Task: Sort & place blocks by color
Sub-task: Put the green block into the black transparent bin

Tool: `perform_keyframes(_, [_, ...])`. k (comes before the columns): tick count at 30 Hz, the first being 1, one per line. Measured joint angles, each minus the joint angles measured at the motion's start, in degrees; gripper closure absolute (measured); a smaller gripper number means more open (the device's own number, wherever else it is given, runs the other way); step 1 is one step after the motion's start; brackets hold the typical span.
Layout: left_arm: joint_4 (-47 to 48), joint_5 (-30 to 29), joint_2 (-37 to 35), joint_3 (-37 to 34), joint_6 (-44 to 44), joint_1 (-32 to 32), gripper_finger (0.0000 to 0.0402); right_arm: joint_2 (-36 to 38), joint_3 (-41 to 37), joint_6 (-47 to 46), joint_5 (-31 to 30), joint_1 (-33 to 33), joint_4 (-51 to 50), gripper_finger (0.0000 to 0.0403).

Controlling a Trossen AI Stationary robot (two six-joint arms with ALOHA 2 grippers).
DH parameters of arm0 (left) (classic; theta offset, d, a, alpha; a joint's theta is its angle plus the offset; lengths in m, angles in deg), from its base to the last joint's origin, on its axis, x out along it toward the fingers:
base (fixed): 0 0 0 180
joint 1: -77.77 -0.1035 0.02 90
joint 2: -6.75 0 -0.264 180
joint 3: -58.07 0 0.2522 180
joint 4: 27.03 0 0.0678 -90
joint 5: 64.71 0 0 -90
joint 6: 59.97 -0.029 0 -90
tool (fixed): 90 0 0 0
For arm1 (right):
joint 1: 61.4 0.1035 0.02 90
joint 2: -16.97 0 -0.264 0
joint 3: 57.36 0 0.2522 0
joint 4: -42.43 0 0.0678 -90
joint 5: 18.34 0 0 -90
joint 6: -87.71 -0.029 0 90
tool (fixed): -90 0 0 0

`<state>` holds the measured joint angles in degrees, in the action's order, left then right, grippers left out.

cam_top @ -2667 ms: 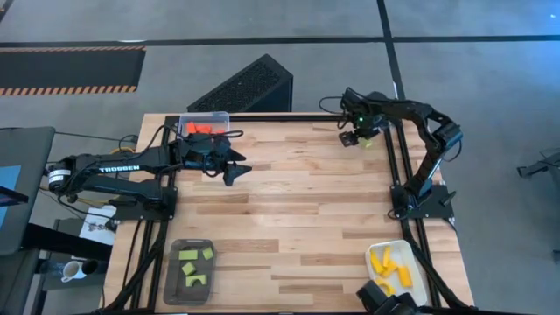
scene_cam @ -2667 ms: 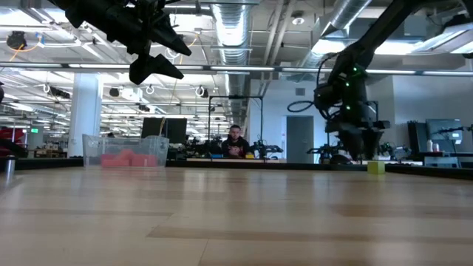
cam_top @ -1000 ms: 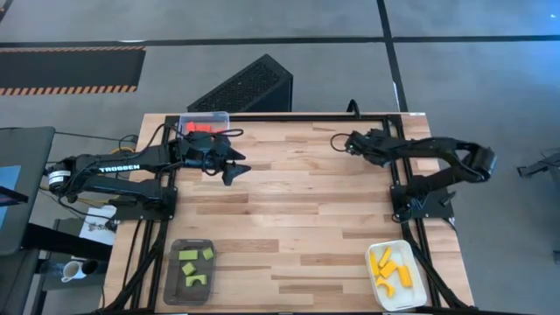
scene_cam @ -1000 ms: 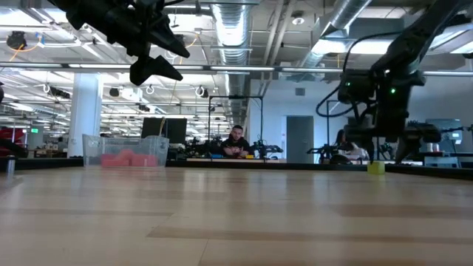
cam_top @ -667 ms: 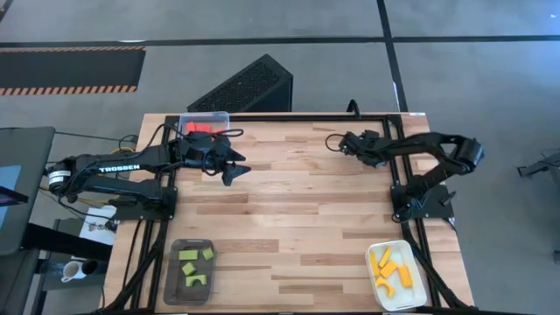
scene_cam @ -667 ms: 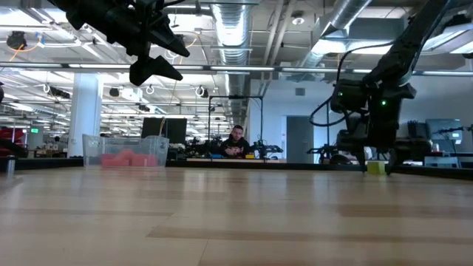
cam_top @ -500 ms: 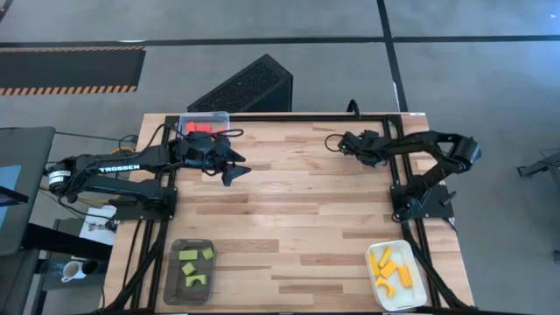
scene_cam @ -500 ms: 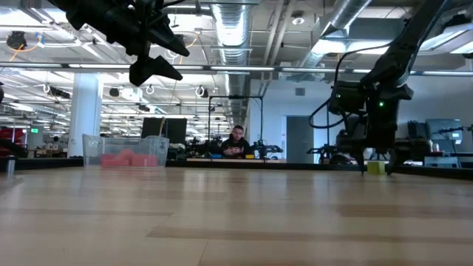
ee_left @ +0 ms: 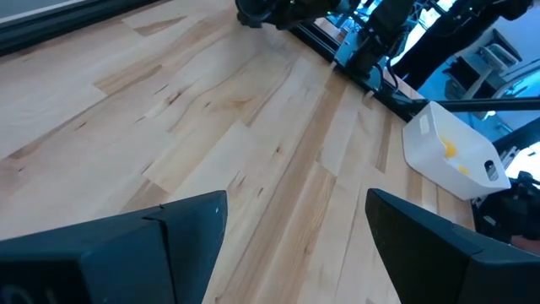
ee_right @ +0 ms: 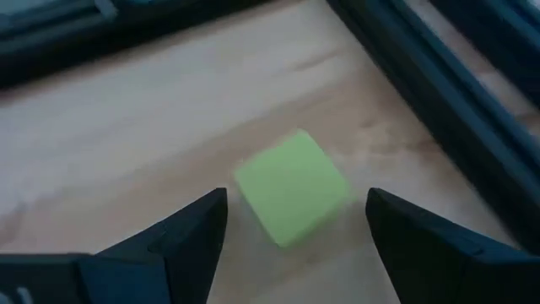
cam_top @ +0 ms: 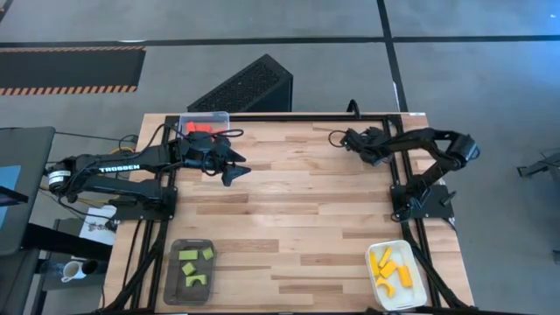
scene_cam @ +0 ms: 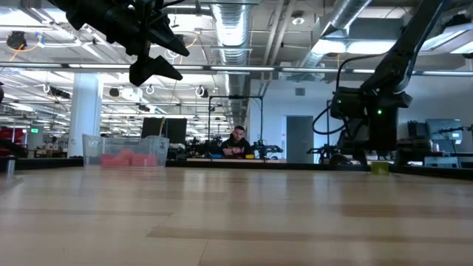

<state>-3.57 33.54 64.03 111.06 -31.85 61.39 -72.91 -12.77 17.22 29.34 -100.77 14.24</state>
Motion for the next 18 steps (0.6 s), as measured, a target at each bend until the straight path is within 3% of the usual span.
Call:
perform_keyframes(10, [-0.02,0.00,0.00,0.00,0.00,0.00,0.0136,-3.98,0.24,1.79,0.59,-1.87,6.15,0.0109])
perform_keyframes(13, [0.00,0.00,0.00,0.00,0.02,0.00,0.0136,-3.91,0.24,1.79,1.02,-1.25,5.91,0.0146])
perform_keyframes(18, [0.02,0.00,0.00,0.00,0.06,0.00,0.0136,-2.46,0.20,4.72,2.55,0.31,5.57,0.0242])
